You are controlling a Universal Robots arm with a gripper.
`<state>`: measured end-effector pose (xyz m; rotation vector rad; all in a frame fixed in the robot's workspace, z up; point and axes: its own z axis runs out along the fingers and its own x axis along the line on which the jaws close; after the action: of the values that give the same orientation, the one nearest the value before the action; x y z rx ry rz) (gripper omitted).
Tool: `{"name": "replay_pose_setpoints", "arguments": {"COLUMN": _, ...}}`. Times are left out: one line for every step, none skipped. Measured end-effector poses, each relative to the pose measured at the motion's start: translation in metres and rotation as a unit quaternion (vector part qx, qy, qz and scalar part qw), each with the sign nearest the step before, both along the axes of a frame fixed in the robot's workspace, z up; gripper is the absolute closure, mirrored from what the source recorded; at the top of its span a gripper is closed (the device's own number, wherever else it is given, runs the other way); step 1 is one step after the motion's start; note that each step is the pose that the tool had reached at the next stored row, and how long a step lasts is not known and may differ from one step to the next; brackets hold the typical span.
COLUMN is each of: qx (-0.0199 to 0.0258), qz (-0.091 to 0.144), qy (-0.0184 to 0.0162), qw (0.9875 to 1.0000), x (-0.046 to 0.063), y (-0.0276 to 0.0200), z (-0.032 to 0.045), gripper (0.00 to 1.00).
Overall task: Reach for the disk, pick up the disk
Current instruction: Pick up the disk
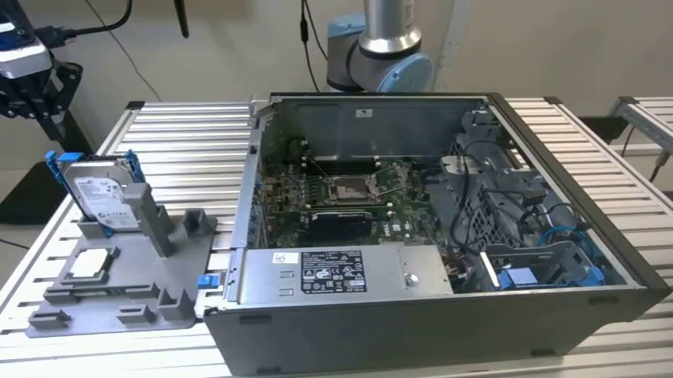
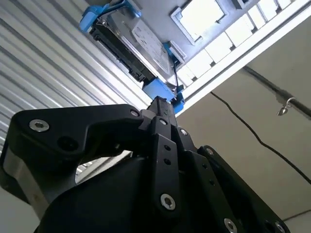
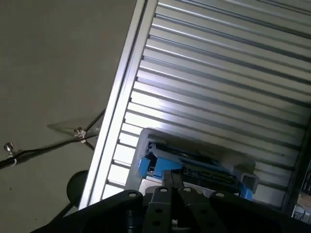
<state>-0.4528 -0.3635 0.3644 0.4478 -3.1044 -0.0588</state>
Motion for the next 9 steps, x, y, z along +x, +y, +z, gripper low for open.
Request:
{"name": "replay_pose_setpoints", "arguments": {"qx": 0.0000, "qz": 0.009, "qy": 0.0000, "qw": 1.0000, "x": 0.0000, "y": 0.0000, "z": 0.0000, "gripper": 1.00}}
{"name": "replay_pose_setpoints", "arguments": {"qx": 0.0000, "qz": 0.021, "qy": 0.0000, "qw": 0.9998, "x": 0.0000, "y": 0.0000, "z": 0.0000, "gripper": 1.00}}
{"name": "replay_pose_setpoints", "arguments": {"qx": 0.0000, "qz": 0.031, "qy": 0.0000, "qw": 0.9995, "x": 0.0000, "y": 0.0000, "z": 0.0000, "gripper": 1.00}}
{"name": "replay_pose_setpoints", "arguments": {"qx": 0.0000, "qz": 0.045, "qy": 0.0000, "qw": 0.9990, "x": 0.0000, "y": 0.0000, "z": 0.0000, "gripper": 1.00}}
{"name": "replay_pose_setpoints", "arguments": {"qx": 0.0000, "qz": 0.053, "qy": 0.0000, "qw": 0.9986, "x": 0.0000, "y": 0.0000, "z": 0.0000, "gripper": 1.00}}
{"name": "replay_pose_setpoints", "arguments": {"qx": 0.0000, "qz": 0.063, "qy": 0.0000, "qw": 0.9980, "x": 0.0000, "y": 0.0000, "z": 0.0000, "gripper": 1.00}}
{"name": "replay_pose_setpoints", "arguments": {"qx": 0.0000, "qz": 0.073, "qy": 0.0000, "qw": 0.9974, "x": 0.0000, "y": 0.0000, "z": 0.0000, "gripper": 1.00}}
{"name": "replay_pose_setpoints", "arguments": {"qx": 0.0000, "qz": 0.081, "qy": 0.0000, "qw": 0.9967, "x": 0.0000, "y": 0.0000, "z": 0.0000, "gripper": 1.00}}
{"name": "replay_pose_setpoints", "arguments": {"qx": 0.0000, "qz": 0.090, "qy": 0.0000, "qw": 0.9959, "x": 0.0000, "y": 0.0000, "z": 0.0000, "gripper": 1.00}}
